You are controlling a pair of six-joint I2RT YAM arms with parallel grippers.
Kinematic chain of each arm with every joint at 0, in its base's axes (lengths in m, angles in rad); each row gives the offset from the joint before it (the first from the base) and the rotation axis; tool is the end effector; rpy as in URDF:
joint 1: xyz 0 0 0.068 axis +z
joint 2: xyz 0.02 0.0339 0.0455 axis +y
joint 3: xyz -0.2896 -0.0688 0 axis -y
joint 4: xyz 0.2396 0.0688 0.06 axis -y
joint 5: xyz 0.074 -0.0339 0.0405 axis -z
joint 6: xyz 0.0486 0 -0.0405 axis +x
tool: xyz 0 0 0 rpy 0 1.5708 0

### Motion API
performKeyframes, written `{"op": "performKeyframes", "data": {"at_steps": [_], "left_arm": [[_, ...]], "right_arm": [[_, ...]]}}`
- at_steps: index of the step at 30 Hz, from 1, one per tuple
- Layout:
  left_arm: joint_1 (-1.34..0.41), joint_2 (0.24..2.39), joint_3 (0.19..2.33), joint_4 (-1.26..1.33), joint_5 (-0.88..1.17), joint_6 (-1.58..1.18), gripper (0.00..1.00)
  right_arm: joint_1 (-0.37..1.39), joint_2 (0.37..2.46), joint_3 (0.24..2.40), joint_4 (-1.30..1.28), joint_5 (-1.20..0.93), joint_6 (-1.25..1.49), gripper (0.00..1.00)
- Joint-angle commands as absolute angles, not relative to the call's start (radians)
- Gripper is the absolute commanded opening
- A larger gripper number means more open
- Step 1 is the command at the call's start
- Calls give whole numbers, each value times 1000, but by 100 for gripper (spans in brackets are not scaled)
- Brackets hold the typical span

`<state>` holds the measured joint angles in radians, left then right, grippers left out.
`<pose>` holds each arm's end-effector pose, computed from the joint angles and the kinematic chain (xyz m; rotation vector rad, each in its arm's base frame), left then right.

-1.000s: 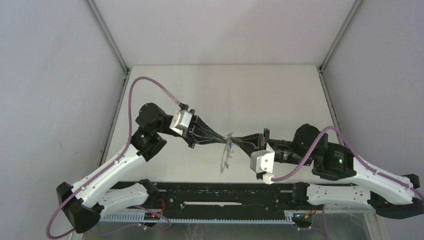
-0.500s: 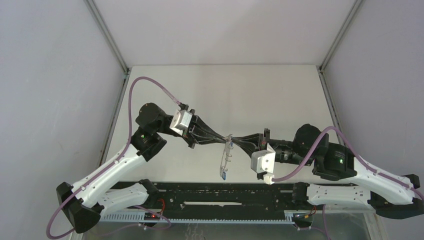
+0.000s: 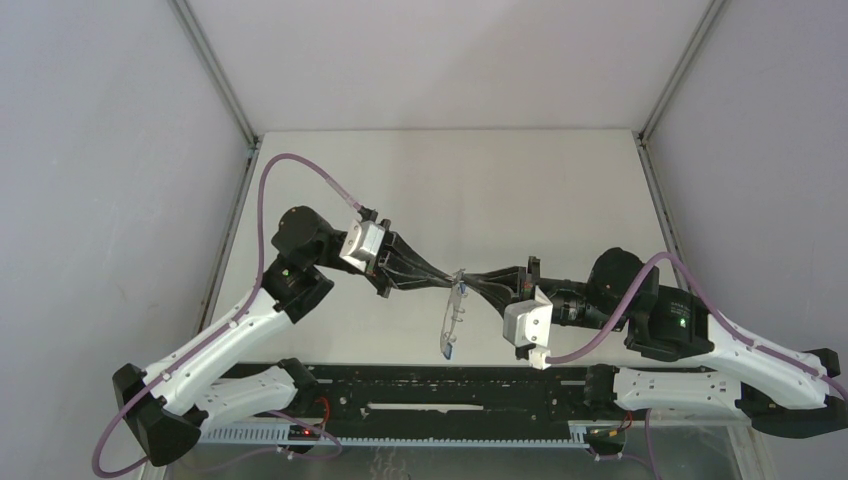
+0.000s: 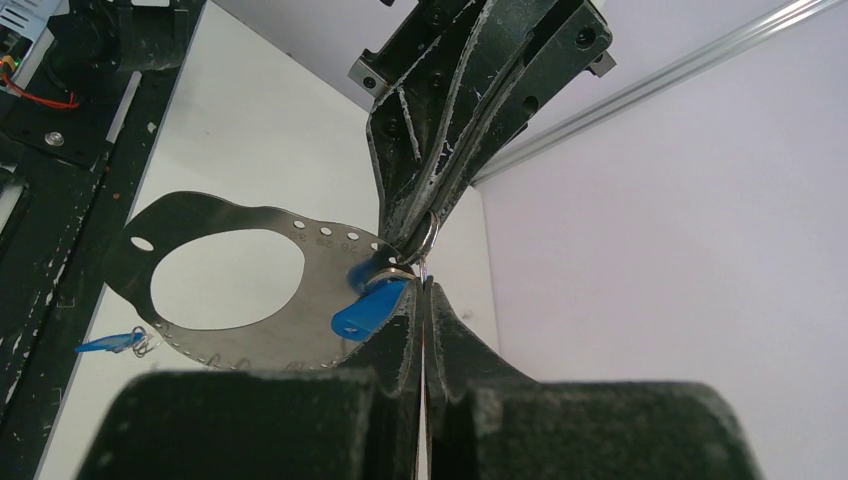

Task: Put the keys on the keyring

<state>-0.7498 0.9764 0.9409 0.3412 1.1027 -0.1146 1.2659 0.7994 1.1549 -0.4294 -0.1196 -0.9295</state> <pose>0.1101 -0.1618 0.4338 1.3545 0.8401 -1.3796 0.0376 0.1389 0.4517 -1.5138 0.6716 0.3547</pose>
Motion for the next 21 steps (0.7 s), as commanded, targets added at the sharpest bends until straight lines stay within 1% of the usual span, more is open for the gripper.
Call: {"op": "performKeyframes", "data": {"at_steps": [1, 21], "left_arm": [[-756, 970, 955, 375, 1098, -112, 0], [-763, 975, 951, 361, 1112, -94, 0]], "right_arm": [[1272, 790, 1159, -378, -133, -930, 0], [1270, 804, 1159, -347, -150, -917, 0]]}}
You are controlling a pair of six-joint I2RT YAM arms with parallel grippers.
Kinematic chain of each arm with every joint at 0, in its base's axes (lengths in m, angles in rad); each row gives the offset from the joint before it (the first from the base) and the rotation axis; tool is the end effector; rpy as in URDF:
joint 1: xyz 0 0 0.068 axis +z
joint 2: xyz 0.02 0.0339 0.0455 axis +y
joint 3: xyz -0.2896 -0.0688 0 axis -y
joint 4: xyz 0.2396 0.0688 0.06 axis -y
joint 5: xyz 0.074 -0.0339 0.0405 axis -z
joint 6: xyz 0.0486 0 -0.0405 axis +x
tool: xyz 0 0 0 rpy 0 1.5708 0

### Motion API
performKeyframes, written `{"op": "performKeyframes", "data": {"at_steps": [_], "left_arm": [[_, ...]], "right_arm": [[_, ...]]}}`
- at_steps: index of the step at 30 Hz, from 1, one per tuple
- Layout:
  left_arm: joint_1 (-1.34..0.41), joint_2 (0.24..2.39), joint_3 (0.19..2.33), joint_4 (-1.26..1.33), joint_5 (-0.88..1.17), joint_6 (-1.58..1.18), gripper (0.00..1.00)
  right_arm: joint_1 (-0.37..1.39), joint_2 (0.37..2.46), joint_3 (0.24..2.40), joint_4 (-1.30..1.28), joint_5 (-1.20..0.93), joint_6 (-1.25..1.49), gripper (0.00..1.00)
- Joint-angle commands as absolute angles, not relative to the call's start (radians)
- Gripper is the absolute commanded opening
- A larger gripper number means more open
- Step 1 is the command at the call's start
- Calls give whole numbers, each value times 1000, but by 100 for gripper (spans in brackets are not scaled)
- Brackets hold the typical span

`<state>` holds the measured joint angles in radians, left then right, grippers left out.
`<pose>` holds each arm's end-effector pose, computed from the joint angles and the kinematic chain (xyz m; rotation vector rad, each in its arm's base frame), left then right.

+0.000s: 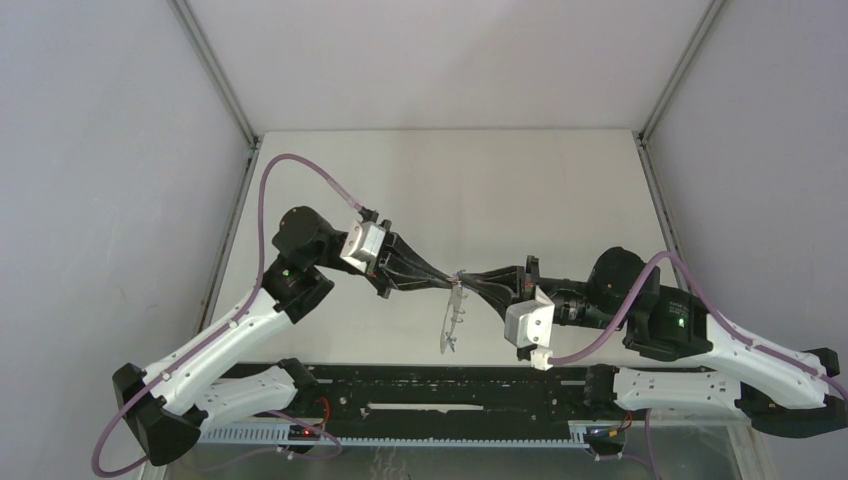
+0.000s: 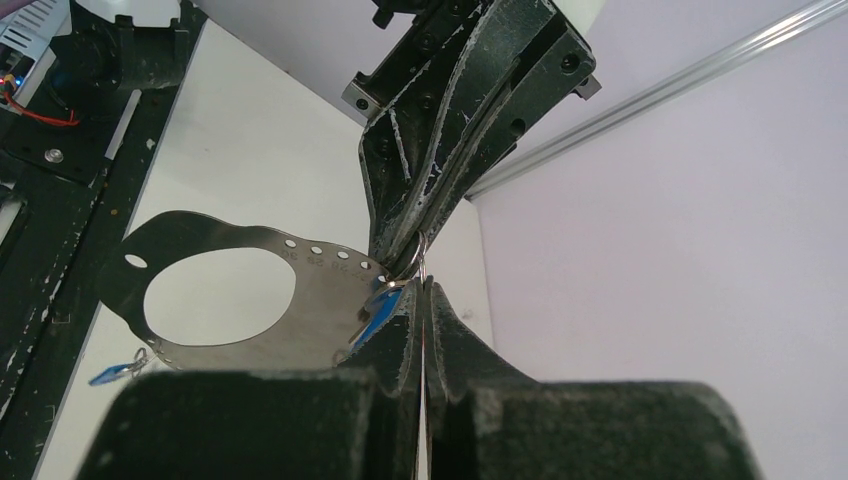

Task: Put the keys on the keyring

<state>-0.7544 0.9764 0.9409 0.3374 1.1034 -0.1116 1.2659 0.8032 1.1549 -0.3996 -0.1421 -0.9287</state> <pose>0.1094 -0.1624 0.4334 1.3589 0.8386 -1.3827 0.0370 0.1405 0.4549 -1.4987 0.6438 0.3745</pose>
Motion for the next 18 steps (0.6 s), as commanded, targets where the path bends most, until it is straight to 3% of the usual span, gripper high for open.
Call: {"op": "performKeyframes", "data": {"at_steps": [1, 18], "left_arm": [[-765, 975, 952, 361, 1111, -94, 0], [-769, 986, 954, 337, 1118, -68, 0]], "right_arm": [[1270, 805, 1159, -346, -152, -916, 0], [1267, 843, 1187, -349, -173, -893, 0]]}}
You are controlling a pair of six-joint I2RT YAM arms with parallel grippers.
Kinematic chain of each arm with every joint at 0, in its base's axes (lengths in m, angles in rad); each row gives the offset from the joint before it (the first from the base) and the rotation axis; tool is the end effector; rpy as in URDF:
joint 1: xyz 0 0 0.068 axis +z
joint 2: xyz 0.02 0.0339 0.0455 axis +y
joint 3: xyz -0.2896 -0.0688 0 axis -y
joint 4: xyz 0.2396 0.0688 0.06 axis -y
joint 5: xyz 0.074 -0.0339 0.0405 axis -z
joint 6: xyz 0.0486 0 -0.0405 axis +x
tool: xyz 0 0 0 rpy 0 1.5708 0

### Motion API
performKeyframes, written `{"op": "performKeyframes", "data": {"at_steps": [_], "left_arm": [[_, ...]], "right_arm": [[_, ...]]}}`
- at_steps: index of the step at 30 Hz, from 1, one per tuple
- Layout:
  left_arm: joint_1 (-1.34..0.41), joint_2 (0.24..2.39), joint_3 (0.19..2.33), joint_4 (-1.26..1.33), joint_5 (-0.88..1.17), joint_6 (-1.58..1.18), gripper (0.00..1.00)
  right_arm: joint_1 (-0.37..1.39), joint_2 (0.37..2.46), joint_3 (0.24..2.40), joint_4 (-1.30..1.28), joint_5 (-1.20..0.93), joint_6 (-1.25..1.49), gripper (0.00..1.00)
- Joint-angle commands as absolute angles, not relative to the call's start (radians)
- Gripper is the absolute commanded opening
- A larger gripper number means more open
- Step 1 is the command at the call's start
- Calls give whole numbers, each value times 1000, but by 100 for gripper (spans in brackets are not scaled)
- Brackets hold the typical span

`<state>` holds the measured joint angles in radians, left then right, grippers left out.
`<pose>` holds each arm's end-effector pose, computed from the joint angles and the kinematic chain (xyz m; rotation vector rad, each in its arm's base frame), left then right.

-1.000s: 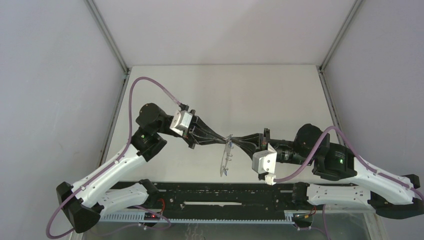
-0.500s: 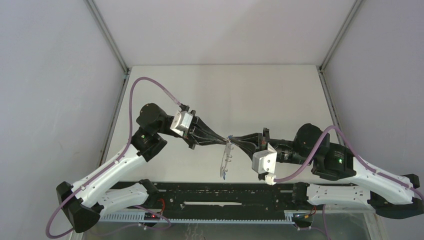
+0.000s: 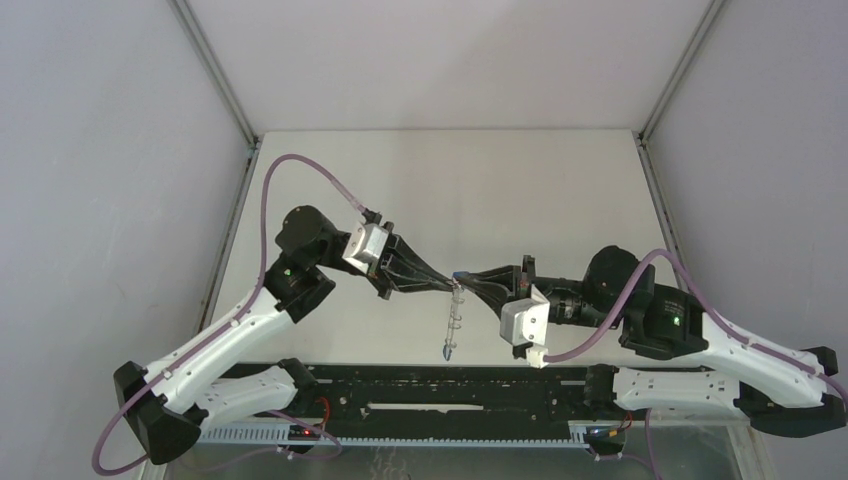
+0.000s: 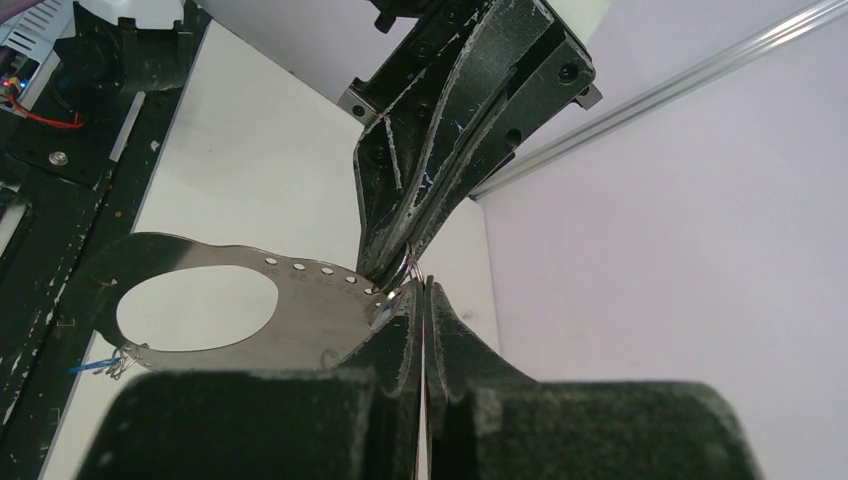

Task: Put the keys on the keyring

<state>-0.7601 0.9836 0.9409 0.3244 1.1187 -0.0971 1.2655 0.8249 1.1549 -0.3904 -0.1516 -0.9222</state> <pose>0.1097 -0.1646 0.4308 1.3806 0.8366 -1.3922 0.0388 0.1477 0.4532 -1.5111 0.6488 0.3865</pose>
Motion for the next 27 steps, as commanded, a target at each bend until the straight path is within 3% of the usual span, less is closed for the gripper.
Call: {"op": "performKeyframes", "data": {"at_steps": [1, 27], "left_arm": [[-769, 988, 956, 333, 1119, -66, 0], [-769, 972, 934, 324, 1067, -17, 0]], "right_arm": [[1266, 845, 1188, -350, -175, -891, 0], [1191, 1047, 1387, -532, -268, -755, 0]]}}
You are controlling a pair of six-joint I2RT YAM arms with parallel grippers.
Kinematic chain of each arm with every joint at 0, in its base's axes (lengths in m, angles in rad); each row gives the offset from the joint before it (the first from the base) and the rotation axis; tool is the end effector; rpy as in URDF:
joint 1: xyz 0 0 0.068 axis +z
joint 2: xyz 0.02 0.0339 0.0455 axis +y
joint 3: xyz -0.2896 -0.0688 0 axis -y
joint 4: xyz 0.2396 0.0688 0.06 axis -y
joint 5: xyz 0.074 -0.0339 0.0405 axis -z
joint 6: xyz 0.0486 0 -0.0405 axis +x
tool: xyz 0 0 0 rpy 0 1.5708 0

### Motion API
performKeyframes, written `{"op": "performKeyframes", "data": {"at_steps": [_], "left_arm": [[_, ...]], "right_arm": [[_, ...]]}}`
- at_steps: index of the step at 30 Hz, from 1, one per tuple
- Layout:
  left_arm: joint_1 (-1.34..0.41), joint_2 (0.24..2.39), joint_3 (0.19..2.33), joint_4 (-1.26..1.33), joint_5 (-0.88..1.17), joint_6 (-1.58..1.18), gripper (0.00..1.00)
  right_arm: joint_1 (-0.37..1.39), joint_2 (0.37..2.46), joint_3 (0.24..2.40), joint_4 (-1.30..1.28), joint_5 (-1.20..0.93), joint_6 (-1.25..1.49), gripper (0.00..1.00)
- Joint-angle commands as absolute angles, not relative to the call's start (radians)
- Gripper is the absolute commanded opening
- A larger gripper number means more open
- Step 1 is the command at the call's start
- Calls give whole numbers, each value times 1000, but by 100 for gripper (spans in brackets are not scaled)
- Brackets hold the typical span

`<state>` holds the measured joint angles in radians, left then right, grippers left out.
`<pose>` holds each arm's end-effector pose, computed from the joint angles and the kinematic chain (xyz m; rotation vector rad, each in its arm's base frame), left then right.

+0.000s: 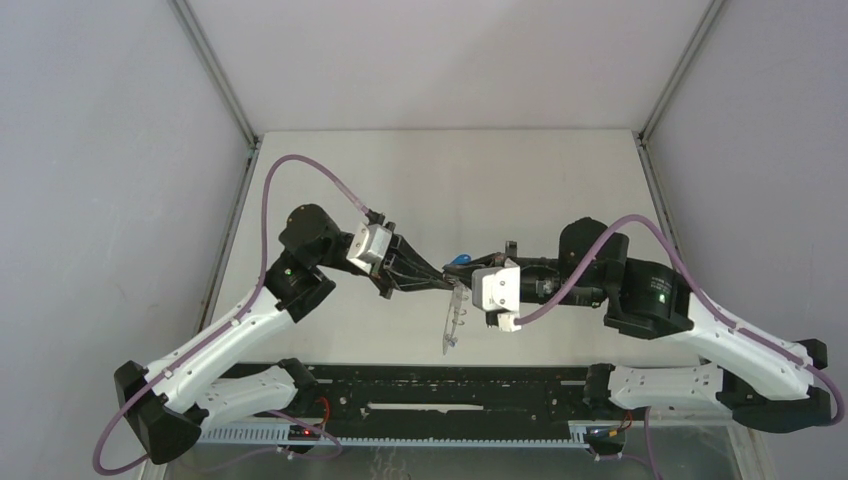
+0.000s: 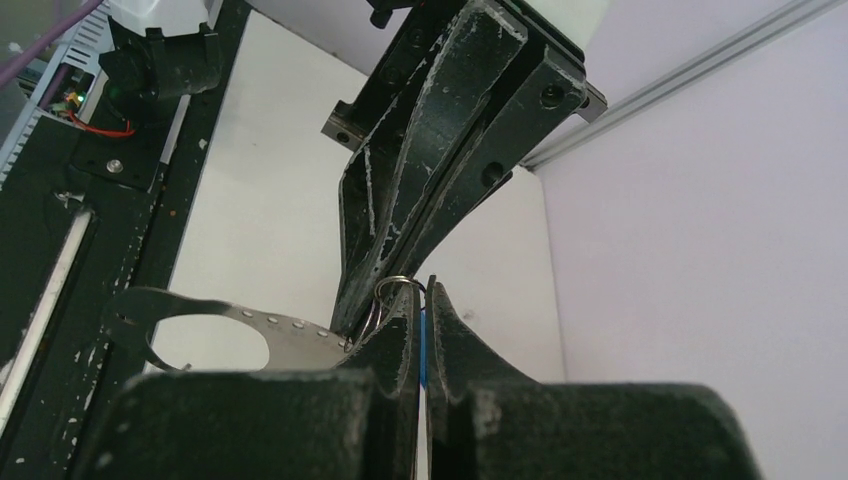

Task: Put the keys on the keyring

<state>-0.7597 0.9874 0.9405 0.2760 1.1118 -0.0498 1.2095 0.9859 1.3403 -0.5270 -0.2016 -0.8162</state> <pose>0.1119 -0.1663 0.4256 1.3919 0.8566 -1.3734 0.0559 0.1754 0.4735 -1.5689 0.8031 0.4627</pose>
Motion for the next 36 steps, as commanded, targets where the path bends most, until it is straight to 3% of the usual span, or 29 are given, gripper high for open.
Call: {"op": "performKeyframes", "data": {"at_steps": [1, 7, 13, 18, 36], "left_arm": [[-769, 969, 929, 329, 1064, -17, 0], [-767, 948, 907, 355, 1033, -27, 0], [-765, 940, 891, 421, 962, -48, 0], [-741, 941, 892, 466, 884, -86, 0], [-704, 960, 880, 637, 767, -193, 0]], "right_arm": [[1189, 1057, 1397, -542, -273, -747, 0], [1186, 1107, 1449, -602, -294, -727, 1], [1166, 1151, 1504, -660, -316, -699, 24], [1135, 1192, 1580, -727, -316, -666, 31], [867, 1466, 1979, -1011, -710, -540, 37]]}}
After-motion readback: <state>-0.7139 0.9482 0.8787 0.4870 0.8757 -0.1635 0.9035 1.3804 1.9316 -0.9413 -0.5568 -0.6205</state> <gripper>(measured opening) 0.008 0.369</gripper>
